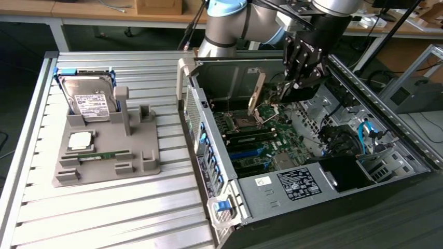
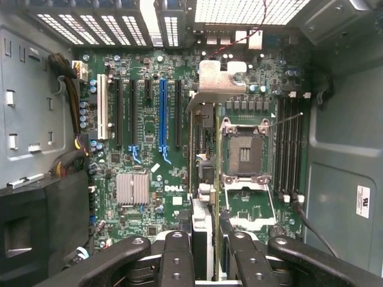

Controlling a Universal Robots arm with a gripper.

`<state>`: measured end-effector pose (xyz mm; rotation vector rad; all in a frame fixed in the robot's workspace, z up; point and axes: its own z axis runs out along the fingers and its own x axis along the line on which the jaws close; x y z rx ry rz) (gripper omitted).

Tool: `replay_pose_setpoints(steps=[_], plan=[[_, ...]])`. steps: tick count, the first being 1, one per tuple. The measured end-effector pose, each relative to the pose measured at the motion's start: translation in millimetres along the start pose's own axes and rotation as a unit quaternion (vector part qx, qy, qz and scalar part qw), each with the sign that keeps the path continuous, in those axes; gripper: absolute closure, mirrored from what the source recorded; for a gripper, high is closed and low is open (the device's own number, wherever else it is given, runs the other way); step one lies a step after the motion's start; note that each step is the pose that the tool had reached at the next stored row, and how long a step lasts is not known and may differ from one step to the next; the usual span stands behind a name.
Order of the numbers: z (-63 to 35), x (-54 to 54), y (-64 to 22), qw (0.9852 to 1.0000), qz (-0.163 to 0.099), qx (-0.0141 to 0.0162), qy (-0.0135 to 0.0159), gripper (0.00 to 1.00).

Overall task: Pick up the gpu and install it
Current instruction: 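Insert the gpu into the slot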

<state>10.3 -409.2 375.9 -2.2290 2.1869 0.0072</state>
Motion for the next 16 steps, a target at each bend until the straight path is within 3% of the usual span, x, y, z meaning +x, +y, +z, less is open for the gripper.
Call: replay_pose_setpoints(steps=[16], plan=[[5.6, 0.8, 1.1, 1.0, 0.0, 0.0, 0.0, 0.72]])
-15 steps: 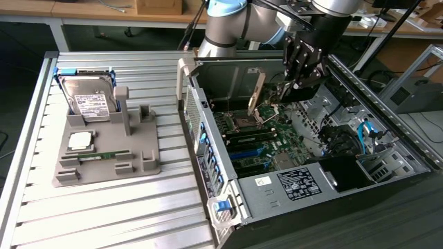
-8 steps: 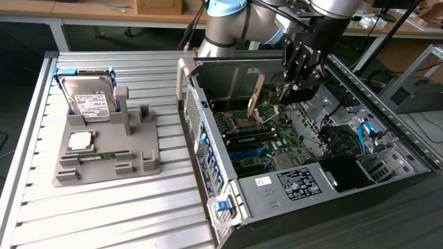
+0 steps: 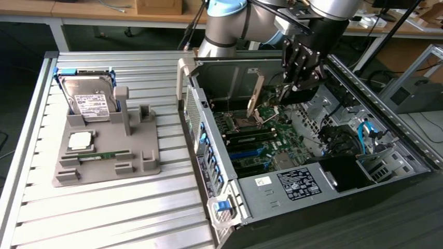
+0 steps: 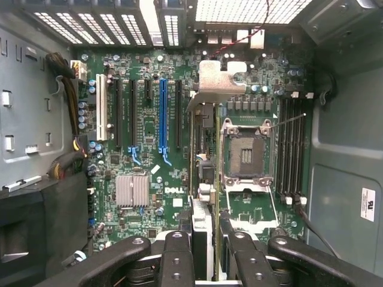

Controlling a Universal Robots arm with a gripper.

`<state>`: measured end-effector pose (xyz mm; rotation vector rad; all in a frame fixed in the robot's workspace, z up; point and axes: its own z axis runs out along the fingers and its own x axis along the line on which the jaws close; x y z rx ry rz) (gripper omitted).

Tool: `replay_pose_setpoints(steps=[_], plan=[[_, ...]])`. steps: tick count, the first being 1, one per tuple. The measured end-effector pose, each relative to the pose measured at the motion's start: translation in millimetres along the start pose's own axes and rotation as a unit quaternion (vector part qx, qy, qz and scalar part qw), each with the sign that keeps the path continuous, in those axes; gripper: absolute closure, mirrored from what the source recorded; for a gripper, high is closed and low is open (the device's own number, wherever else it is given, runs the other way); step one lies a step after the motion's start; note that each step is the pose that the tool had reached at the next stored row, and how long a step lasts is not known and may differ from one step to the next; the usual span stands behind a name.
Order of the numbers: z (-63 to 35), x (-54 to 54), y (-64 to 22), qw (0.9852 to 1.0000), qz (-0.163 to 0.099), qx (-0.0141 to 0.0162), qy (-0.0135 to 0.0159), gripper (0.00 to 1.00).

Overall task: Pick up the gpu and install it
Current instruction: 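Insert the gpu into the slot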

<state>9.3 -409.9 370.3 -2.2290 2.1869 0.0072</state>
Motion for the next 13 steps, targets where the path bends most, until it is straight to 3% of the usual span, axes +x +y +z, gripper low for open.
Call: replay_pose_setpoints(steps=[13], plan=[[4.5, 0.6, 1.1, 1.0, 0.0, 0.0, 0.0, 0.72]])
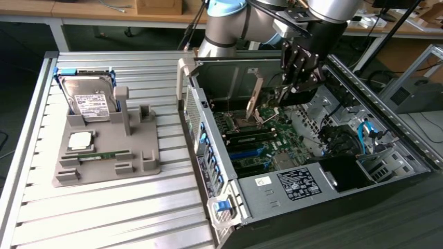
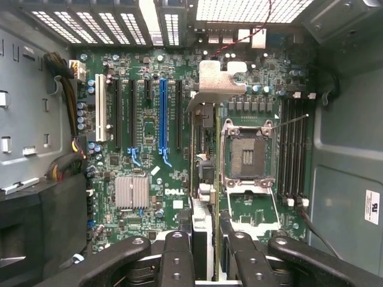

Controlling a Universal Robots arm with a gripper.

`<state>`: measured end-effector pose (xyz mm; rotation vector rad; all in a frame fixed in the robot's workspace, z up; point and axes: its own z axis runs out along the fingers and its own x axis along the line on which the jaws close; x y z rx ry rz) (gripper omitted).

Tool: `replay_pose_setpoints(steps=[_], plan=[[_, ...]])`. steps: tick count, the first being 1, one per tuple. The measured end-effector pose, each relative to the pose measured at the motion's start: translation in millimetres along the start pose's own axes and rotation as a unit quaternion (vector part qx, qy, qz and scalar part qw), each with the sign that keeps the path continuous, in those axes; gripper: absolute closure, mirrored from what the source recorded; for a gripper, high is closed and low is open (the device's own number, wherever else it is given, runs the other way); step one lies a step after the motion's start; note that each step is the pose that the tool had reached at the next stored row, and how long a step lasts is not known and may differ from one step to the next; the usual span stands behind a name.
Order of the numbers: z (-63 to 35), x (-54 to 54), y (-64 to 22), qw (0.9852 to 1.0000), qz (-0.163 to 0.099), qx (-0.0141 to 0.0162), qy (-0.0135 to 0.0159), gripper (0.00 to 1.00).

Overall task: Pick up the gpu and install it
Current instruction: 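Insert the gpu into the slot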

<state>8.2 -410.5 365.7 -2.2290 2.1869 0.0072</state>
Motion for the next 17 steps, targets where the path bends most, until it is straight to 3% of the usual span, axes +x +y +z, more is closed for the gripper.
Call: replay_pose_setpoints(steps=[17], plan=[[5.9, 0.9, 1.5, 1.0, 0.0, 0.0, 0.0, 0.72]])
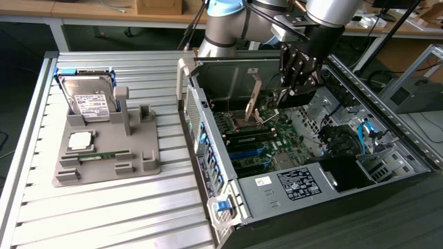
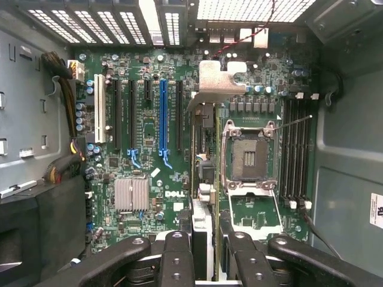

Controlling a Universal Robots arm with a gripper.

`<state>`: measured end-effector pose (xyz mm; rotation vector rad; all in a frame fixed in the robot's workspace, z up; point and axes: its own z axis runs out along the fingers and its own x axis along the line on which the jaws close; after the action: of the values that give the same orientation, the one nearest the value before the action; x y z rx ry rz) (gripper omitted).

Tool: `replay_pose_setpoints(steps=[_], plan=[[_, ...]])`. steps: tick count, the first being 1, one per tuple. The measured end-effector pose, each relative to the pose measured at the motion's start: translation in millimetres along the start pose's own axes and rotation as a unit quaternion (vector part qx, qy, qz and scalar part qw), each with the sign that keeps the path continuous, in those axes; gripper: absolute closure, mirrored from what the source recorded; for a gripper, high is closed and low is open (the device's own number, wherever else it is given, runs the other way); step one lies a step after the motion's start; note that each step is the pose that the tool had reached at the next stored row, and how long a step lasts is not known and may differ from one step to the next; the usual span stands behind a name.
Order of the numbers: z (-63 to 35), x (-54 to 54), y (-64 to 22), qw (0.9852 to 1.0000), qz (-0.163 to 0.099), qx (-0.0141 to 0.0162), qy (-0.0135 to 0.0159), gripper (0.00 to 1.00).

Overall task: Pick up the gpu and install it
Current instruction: 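Insert the gpu into the slot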

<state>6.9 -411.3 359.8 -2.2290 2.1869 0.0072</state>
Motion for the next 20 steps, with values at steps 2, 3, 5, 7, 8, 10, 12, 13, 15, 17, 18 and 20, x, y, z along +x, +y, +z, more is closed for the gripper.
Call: replay_pose_setpoints(steps=[2, 3, 5, 7, 8, 10, 12, 13, 15, 17, 18, 20], plan=[[0.6, 0.1, 0.1, 1.0, 0.0, 0.0, 0.0, 0.72], [1.0, 0.2, 0.2, 1.0, 0.0, 0.0, 0.0, 0.72], [1.6, 0.3, 0.3, 1.0, 0.0, 0.0, 0.0, 0.72], [2.3, 0.4, 0.4, 1.0, 0.0, 0.0, 0.0, 0.72], [2.6, 0.4, 0.5, 1.0, 0.0, 0.0, 0.0, 0.72], [3.2, 0.6, 0.6, 1.0, 0.0, 0.0, 0.0, 0.72], [3.9, 0.7, 0.7, 1.0, 0.0, 0.0, 0.0, 0.72], [4.1, 0.7, 0.8, 1.0, 0.0, 0.0, 0.0, 0.72], [4.8, 0.8, 1.0, 1.0, 0.0, 0.0, 0.0, 0.72], [5.4, 0.9, 1.1, 1.0, 0.0, 0.0, 0.0, 0.72], [5.7, 1.0, 1.2, 1.0, 0.0, 0.0, 0.0, 0.72], [6.4, 1.1, 1.3, 1.0, 0.0, 0.0, 0.0, 0.72]])
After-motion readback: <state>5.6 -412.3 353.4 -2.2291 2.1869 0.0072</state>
